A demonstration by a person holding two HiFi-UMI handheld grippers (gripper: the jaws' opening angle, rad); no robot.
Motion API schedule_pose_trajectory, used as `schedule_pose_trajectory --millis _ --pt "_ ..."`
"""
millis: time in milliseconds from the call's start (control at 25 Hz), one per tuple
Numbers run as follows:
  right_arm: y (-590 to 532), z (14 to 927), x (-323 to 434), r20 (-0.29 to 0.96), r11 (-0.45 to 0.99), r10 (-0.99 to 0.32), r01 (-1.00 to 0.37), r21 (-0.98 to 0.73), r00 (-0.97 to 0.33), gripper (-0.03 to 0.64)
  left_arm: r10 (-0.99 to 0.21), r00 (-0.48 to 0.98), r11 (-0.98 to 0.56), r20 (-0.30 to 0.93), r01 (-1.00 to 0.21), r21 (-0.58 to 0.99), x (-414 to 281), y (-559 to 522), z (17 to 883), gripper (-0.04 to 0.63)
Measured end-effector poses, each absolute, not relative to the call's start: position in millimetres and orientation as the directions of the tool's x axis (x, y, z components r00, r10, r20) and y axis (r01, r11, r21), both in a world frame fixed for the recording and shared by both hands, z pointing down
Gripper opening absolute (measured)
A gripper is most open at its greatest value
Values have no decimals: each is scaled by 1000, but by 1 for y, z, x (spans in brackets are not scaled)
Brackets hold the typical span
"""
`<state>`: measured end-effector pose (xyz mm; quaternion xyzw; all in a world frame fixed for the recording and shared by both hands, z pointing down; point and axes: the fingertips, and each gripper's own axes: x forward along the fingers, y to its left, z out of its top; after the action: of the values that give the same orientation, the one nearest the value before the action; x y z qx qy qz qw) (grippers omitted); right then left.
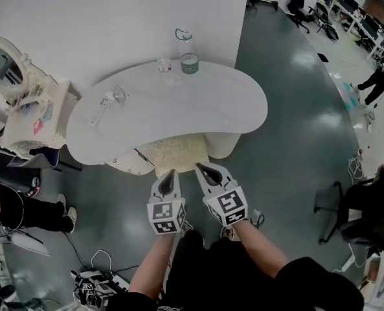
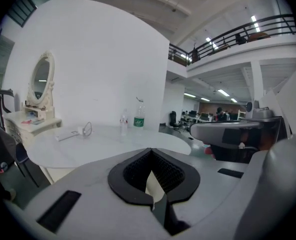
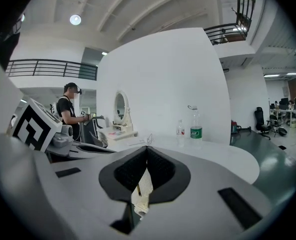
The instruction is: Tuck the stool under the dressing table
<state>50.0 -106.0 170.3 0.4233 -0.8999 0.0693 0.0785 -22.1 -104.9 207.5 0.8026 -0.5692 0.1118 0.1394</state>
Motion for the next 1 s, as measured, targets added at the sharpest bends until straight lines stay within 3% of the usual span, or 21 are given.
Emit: schedule_pose_trajectory --millis 480,680,1000 --pt "-74 127 123 85 657 -748 -753 -49 -658 6 -956 233 -239 179 -971 -8 37 -66 136 5" --pt "-62 111 122 46 649 -759 -760 -18 -650 6 -964 241 -248 109 -967 -52 33 -59 116 5" --pt "-48 91 98 23 633 -774 -774 5 -633 6 -957 275 -281 96 -958 -51 12 -52 105 5"
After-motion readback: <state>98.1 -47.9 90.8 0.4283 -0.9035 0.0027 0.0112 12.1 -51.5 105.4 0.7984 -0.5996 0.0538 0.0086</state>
